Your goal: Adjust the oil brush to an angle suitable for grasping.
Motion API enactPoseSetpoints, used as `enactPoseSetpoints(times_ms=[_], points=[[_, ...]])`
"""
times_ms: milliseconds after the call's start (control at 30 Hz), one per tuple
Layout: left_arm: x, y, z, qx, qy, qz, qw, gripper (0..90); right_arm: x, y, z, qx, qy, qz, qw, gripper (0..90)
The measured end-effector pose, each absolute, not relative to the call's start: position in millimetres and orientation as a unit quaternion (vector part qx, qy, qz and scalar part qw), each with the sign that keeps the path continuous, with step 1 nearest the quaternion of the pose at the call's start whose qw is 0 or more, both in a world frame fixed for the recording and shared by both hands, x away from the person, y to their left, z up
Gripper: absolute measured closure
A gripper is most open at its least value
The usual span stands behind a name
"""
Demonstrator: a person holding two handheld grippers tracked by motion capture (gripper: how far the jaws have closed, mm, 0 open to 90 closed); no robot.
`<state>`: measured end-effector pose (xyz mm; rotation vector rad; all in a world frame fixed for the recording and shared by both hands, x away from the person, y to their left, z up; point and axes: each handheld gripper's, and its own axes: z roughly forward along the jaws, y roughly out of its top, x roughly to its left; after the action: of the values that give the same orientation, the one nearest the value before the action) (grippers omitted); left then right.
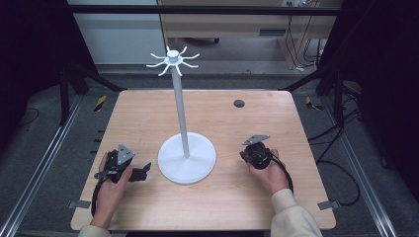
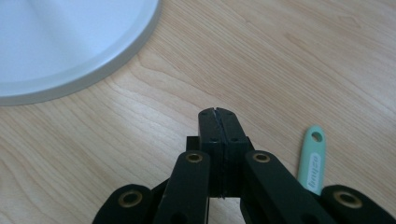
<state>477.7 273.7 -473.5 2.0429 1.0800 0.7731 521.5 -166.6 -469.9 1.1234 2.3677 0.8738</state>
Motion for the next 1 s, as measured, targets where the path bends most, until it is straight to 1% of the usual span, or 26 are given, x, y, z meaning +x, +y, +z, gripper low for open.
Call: enactPoseSetpoints(times_ms=[467, 1000], points=[[477.6, 273.7, -473.3, 0.787, 0.416, 0.298, 0.345, 2.3, 533.5, -197.0, -480.2, 0.461, 0.817, 0.286, 0.194, 90.0], [477.4, 272.9, -473.5, 0.788, 0.415, 0.296, 0.345, 2.3, 535.4, -201.0, -486.4, 0.469, 0.820, 0.266, 0.195, 90.0]])
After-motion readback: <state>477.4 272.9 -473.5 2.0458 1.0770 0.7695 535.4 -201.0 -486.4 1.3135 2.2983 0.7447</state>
